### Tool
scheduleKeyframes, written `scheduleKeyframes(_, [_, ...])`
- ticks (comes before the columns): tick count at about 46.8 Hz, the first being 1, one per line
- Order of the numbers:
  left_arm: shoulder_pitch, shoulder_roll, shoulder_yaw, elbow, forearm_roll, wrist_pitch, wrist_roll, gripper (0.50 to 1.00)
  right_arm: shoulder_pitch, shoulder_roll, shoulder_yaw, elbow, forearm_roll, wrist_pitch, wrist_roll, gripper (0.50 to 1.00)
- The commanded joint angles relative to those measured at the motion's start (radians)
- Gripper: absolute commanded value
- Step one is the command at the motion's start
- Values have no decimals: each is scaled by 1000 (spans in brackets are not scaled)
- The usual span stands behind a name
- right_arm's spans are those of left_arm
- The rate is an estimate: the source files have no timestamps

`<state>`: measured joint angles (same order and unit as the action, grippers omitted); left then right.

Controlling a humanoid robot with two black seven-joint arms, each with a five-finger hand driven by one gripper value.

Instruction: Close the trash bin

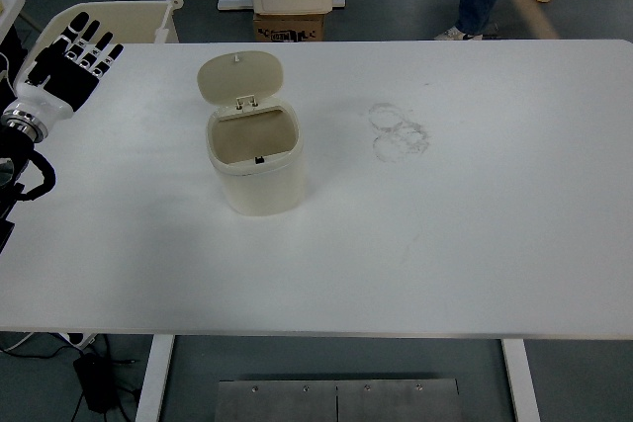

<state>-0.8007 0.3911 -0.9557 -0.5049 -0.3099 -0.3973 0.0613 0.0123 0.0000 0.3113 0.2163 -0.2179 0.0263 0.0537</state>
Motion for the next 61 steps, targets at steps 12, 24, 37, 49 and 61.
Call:
scheduleKeyframes(12, [-2, 0, 2, 0, 0, 0, 0, 1000, 0, 0, 0, 0, 0, 0, 0, 993])
scheduleKeyframes(24, [-3, 0, 2, 0, 0, 0, 0, 1000, 0, 0, 0, 0, 0, 0, 0, 993])
scheduleKeyframes(37, [-9, 12, 3, -18, 6, 5, 5, 1000, 0, 0, 0, 0, 0, 0, 0, 991])
scheduleKeyframes(49, [-22, 75, 5, -122, 20, 26, 8, 1000, 0, 0, 0, 0, 0, 0, 0, 991])
scheduleKeyframes(61, [-40, 133, 6, -201, 26, 67, 8, 1000, 0, 0, 0, 0, 0, 1, 0, 993])
